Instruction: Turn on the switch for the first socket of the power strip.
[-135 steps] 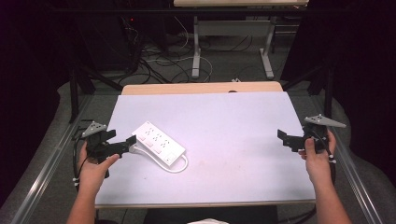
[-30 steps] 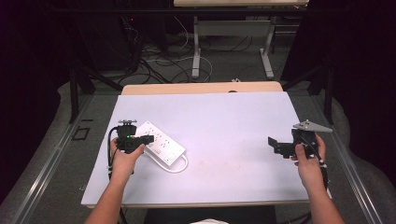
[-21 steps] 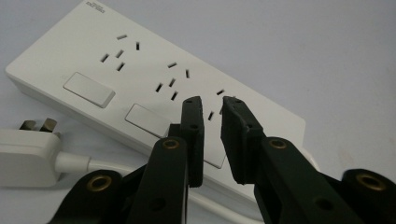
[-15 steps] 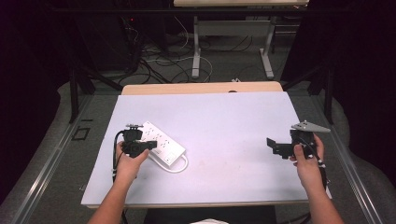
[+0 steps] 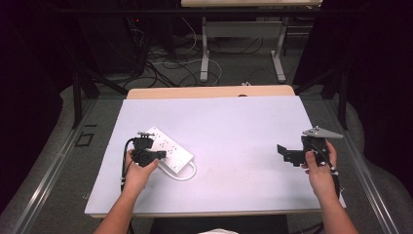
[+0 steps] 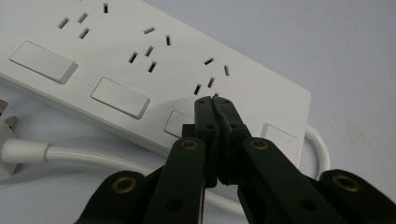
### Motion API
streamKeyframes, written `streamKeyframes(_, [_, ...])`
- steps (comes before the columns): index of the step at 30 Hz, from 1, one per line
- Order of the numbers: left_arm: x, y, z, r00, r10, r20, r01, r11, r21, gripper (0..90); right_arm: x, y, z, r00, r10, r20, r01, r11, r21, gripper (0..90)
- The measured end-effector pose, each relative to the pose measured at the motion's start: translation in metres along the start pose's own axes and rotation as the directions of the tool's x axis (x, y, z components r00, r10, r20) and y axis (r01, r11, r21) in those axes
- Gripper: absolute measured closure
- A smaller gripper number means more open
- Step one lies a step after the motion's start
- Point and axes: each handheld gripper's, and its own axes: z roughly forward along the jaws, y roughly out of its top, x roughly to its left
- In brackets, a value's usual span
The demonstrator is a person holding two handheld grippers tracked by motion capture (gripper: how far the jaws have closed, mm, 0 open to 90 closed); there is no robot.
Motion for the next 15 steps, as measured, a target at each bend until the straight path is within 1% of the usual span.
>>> streamKeyframes(1, [-0.0004,-0.0003,0.0005,1.0,-0.002,-0.002,0.002,1.0,-0.002,89.8,-0.0002,0.0,-0.0001,1.0,-0.002,0.0,0.002,1.0,0.0,0.0])
streamKeyframes(2, [-0.0003,0.0,0.0004,1.0,0.003,0.004,-0.003,1.0,0.009,89.9,0.0,0.0,-0.0002,1.0,0.001,0.001,-0.001,1.0,0.0,0.0])
streamKeyframes(3, [-0.0009,-0.0005,0.0017,1.0,0.0,0.001,0.0,1.0,-0.001,89.9,0.0002,-0.0002,0.0002,1.0,0.005,-0.005,-0.005,1.0,-0.001,0.0])
streamKeyframes(5, [-0.0005,0.0001,0.0014,1.0,0.008,0.005,-0.008,0.9997,0.022,89.9,0.0001,-0.0004,0.0008,1.0,0.0,-0.006,0.0,1.0,-0.001,0.0])
streamKeyframes(6, [0.0001,0.0,0.0018,0.9999,0.009,0.011,-0.009,0.9996,0.025,90.0,0.0002,-0.0007,0.0016,1.0,-0.002,-0.004,0.002,1.0,-0.004,0.0])
streamKeyframes(7, [-0.0005,-0.0005,0.0031,1.0,0.006,0.001,-0.006,0.9999,0.015,90.0,0.0003,-0.0008,0.0017,1.0,-0.002,-0.003,0.002,1.0,-0.001,0.0])
streamKeyframes(8, [-0.0005,-0.0006,0.0038,1.0,0.006,0.002,-0.006,0.9998,0.018,90.0,0.0007,-0.0009,0.0016,1.0,0.001,-0.003,-0.001,1.0,0.003,0.0])
streamKeyframes(9, [0.0006,-0.0001,0.0034,0.9998,0.013,0.011,-0.014,0.9991,0.04,90.0,0.0003,-0.0011,0.0019,1.0,-0.005,-0.002,0.005,1.0,0.003,0.0])
streamKeyframes(10, [-0.0002,-0.0008,0.0049,1.0,0.008,0.003,-0.008,0.9996,0.026,90.0,0.0005,-0.0011,0.0019,1.0,-0.003,-0.002,0.003,1.0,0.005,0.0])
streamKeyframes(15, [0.0002,-0.001,0.0047,1.0,0.005,0.005,-0.005,0.9996,0.028,90.0,0.0008,-0.0012,0.0021,1.0,0.004,-0.006,-0.004,1.0,0.008,0.0])
